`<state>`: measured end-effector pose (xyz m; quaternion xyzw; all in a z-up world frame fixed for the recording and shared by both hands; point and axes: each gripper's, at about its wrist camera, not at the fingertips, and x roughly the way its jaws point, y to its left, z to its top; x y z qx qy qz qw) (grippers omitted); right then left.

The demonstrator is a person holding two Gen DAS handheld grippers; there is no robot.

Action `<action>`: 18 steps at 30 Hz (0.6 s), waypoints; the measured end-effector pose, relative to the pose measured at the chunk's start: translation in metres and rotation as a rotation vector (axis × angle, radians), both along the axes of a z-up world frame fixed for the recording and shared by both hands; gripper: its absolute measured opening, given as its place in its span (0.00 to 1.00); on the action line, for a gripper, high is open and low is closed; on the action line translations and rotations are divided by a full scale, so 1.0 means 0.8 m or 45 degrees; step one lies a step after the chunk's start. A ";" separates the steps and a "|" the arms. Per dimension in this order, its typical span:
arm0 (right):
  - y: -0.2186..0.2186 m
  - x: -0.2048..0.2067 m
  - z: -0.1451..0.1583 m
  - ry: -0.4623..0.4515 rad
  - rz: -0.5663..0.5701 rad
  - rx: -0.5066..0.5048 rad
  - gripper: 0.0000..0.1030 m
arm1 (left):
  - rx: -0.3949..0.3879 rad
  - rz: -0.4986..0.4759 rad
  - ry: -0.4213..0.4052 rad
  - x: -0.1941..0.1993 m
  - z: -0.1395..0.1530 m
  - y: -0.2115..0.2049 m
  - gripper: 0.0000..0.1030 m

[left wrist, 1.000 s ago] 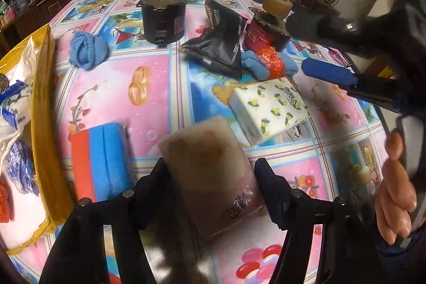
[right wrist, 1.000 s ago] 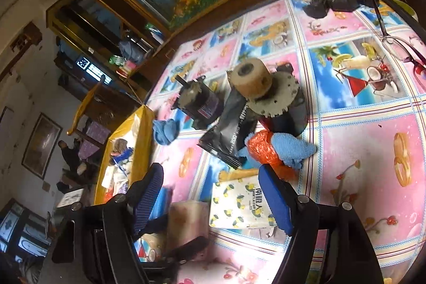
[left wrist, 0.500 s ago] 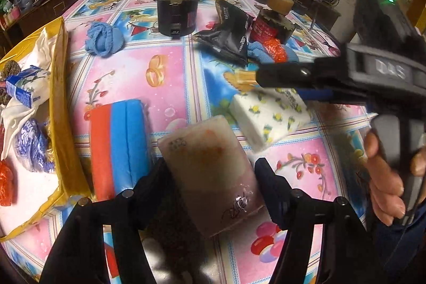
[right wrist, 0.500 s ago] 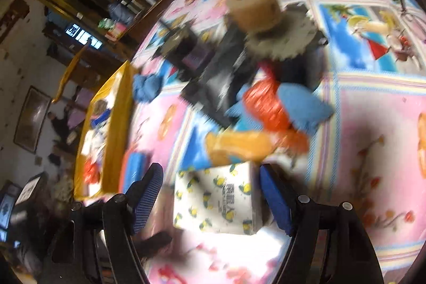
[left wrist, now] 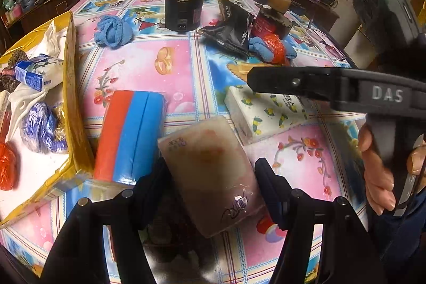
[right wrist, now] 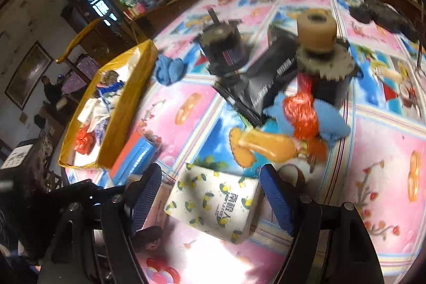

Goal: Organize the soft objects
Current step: 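Grasp the lemon-print tissue pack with the right tool while the left tool holds the brown pack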

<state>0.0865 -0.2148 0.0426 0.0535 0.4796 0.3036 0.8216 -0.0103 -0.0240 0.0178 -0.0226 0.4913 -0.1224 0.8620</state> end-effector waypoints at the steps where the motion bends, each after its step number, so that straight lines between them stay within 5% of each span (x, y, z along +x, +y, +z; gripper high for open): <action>1: 0.000 -0.003 0.002 -0.023 -0.012 -0.011 0.78 | 0.001 -0.002 -0.001 -0.002 0.000 0.001 0.64; 5: 0.005 -0.013 0.007 -0.056 -0.031 0.012 0.88 | -0.005 -0.006 -0.003 -0.008 -0.001 0.005 0.64; 10: 0.039 -0.030 -0.003 -0.100 0.006 -0.168 0.89 | -0.002 -0.008 -0.013 -0.010 -0.001 0.004 0.64; 14: 0.051 -0.036 -0.023 -0.099 -0.032 -0.335 0.89 | -0.001 -0.009 -0.016 -0.011 -0.001 0.004 0.64; 18: 0.037 -0.031 -0.023 -0.122 -0.093 -0.312 0.79 | -0.005 -0.005 -0.033 -0.012 0.000 0.005 0.64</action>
